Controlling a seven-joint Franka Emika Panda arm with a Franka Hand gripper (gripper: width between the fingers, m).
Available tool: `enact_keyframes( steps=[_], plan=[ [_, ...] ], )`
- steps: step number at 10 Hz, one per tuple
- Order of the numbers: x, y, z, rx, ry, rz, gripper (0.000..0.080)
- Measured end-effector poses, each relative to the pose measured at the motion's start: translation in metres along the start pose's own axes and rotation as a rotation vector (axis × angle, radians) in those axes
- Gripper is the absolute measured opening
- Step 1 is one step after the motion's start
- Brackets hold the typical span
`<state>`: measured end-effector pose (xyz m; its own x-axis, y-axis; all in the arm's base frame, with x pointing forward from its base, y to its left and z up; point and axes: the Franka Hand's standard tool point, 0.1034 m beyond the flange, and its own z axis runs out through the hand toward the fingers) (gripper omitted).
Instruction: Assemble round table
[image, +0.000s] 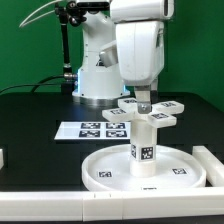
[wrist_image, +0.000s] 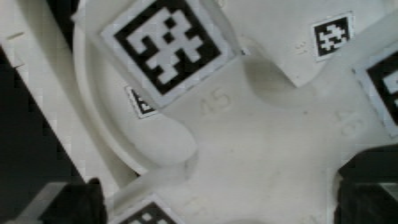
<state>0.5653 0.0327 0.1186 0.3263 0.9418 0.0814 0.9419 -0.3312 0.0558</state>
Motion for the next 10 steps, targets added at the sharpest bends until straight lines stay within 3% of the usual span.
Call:
enact_keyframes(
  steps=[2,10],
  plan=[
    [-0.003,-0.008,0.005,0.002,-0.002,0.060,0.0649],
    [-0.013,-0.008,0.012,0.014,-0.009,0.078,0.0649]
  ],
)
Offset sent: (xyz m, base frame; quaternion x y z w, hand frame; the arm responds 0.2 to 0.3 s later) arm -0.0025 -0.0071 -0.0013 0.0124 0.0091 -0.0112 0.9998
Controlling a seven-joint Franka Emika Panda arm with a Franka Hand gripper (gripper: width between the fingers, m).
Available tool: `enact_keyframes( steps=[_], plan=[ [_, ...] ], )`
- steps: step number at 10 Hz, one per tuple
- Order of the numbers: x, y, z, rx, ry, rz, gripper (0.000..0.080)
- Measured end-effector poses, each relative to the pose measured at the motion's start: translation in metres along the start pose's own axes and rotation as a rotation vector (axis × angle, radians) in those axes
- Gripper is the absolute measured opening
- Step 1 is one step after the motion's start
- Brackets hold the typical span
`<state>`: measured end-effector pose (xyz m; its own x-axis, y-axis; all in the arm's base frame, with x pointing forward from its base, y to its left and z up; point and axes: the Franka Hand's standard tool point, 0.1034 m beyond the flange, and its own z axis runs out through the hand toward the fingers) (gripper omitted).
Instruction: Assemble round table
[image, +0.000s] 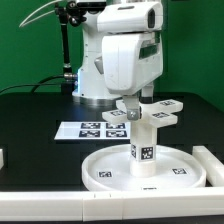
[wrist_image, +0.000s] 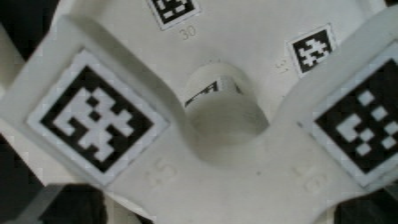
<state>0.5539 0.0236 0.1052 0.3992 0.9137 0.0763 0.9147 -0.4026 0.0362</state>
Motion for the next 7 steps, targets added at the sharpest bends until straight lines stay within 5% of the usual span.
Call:
enact_keyframes(
  steps=[4,5,7],
  plan=[
    [-0.0039,0.0005,0.0026,0.004,-0.002,-0.032,0.0621],
    [-0.0075,0.0021,0.0027,0.004,-0.003,-0.040,0.0476],
    [-0.0071,0.0018,0.0028,0.004,-0.003,-0.011,0.0447]
  ],
)
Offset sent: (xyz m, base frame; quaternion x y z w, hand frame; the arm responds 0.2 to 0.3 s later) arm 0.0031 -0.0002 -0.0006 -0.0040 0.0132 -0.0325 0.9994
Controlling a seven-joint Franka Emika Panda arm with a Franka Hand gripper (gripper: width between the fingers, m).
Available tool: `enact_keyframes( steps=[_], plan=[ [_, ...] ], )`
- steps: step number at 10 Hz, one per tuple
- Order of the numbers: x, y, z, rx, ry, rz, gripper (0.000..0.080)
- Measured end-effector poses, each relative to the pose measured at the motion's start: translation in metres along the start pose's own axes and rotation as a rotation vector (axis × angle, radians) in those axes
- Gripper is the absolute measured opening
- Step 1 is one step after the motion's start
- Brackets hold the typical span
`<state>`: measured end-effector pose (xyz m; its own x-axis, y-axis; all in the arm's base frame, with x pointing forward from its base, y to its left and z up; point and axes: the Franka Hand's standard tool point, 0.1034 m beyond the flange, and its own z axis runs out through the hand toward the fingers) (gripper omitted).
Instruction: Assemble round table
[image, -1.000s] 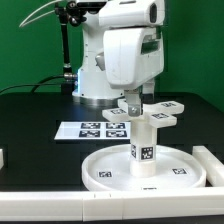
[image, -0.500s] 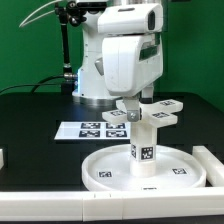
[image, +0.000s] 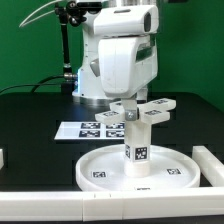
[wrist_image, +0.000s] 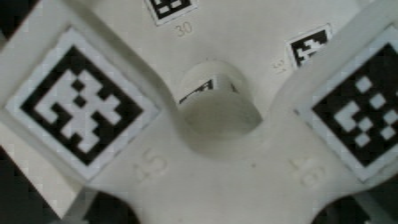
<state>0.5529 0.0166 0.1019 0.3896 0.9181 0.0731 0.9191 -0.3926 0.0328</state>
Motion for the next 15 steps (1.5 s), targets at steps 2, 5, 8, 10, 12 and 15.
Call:
enact_keyframes(
  steps=[2,5,8,10,12,15],
  plan=[
    [-0.0002,0.0001,0.0000,0.000,0.000,0.005,0.0447],
    [-0.0010,0.0002,0.0000,0.004,0.006,0.271,0.0447],
    [-0.0024,0.0012,-0.0001,0.002,0.009,0.455,0.0448],
    [-0.0033,0.0017,-0.0001,0.007,0.023,0.598,0.0448],
    [-0.0031,0.0010,-0.0003,0.005,0.030,0.715,0.0448],
    [-0.0027,0.0009,-0.0003,0.008,0.031,0.868,0.0448]
  ],
)
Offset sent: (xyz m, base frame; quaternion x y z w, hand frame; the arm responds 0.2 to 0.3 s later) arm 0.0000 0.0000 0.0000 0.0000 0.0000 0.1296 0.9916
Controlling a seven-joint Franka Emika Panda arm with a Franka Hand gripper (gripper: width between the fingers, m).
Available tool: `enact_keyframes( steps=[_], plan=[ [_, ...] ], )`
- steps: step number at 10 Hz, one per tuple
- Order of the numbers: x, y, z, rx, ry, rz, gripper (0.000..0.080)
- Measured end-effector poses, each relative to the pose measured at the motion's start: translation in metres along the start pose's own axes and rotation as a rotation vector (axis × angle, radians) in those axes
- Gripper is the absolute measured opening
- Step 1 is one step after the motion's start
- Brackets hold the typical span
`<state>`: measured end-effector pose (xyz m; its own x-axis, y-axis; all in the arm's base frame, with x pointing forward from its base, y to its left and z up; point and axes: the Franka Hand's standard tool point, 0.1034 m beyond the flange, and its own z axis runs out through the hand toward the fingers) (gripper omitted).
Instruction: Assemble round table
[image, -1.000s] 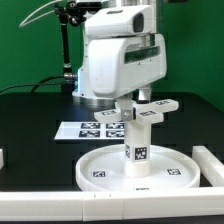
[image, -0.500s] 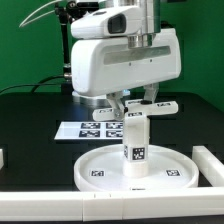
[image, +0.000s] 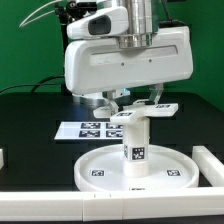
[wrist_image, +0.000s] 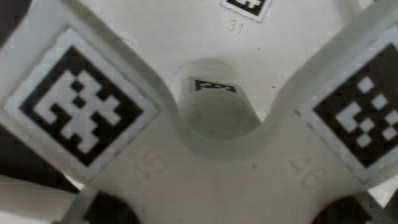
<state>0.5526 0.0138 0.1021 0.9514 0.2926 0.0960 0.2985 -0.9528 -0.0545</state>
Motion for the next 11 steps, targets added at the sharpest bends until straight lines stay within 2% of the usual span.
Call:
enact_keyframes(
  steps=[5,6,8,11],
  plan=[
    [0.000,-0.001,0.000,0.030,0.006,0.516,0.0448],
    [0.000,-0.002,0.000,0.029,0.010,0.611,0.0448],
    [0.000,-0.007,0.000,0.041,0.013,0.829,0.0448],
    [0.002,-0.012,0.000,0.049,0.015,0.975,0.0448]
  ],
)
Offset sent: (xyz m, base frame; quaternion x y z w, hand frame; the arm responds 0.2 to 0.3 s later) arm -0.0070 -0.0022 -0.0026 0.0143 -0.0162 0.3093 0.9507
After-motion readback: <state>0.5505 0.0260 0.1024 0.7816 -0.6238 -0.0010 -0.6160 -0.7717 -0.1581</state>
